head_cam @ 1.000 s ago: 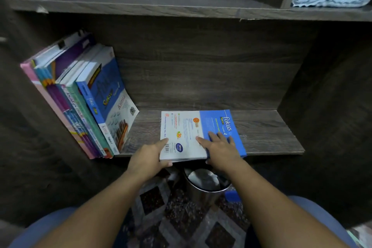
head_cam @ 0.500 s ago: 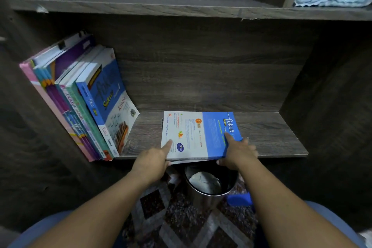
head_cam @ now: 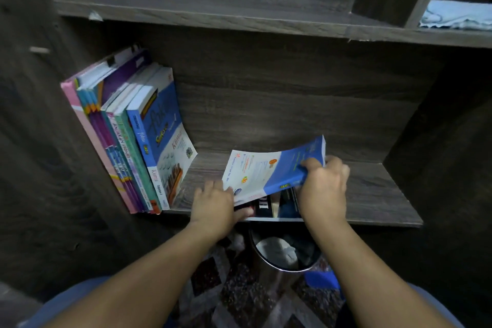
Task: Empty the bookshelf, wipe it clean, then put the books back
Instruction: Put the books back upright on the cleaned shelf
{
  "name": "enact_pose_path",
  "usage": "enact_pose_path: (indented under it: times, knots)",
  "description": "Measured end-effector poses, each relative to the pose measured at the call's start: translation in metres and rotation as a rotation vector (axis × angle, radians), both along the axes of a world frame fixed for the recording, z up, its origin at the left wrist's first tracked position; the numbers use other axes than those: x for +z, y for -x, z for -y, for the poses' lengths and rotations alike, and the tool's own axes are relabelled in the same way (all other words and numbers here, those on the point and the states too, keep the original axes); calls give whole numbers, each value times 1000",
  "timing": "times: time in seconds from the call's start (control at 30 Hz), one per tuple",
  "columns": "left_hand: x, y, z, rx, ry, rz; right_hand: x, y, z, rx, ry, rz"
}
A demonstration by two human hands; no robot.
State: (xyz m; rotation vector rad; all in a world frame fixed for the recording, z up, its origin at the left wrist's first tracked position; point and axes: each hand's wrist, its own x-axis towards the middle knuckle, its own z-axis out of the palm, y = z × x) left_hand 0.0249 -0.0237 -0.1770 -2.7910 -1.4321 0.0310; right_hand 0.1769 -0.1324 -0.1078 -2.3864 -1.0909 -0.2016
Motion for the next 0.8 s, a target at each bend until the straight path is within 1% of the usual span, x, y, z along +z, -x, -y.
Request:
enact_pose_path:
  times: [0.07,0.13,0.2,0.23,0.27,0.3,0.33,0.37,0.43,0.47,0.53,0.6,0.7,0.8]
  knots:
    - [13,-5,8,-19,-15,153,-2,15,-4,111,-126,37]
    - [26,-6,14,-30,-46,252,-5,29,-13,275,-293,69]
    - [36,1,13,15,-52,388,-1,36,-20,450,-431,123]
    - [42,7,12,50,-53,490,1,37,-24,536,-466,110]
    - [48,10,11,76,-59,607,2,35,-25,605,-460,65]
    - [55,13,10,96,-98,719,0,34,-26,653,-424,13]
    - [63,17,8,88,-184,804,-3,34,-27,691,-362,-31]
    - [72,20,6,55,-313,845,-7,34,-27,709,-285,-48]
    - [87,25,-2,-7,-518,824,-21,33,-32,722,-143,-12]
    - [91,28,-9,-16,-565,775,-27,33,-35,726,-81,13]
    - [93,32,-18,-3,-583,702,-37,33,-40,715,29,67]
    - [94,31,-21,16,-573,708,-46,34,-42,701,96,111]
    - [100,36,-23,78,-587,737,-50,36,-42,704,248,105]
    - [104,49,-31,118,-731,756,-53,34,-41,652,410,114]
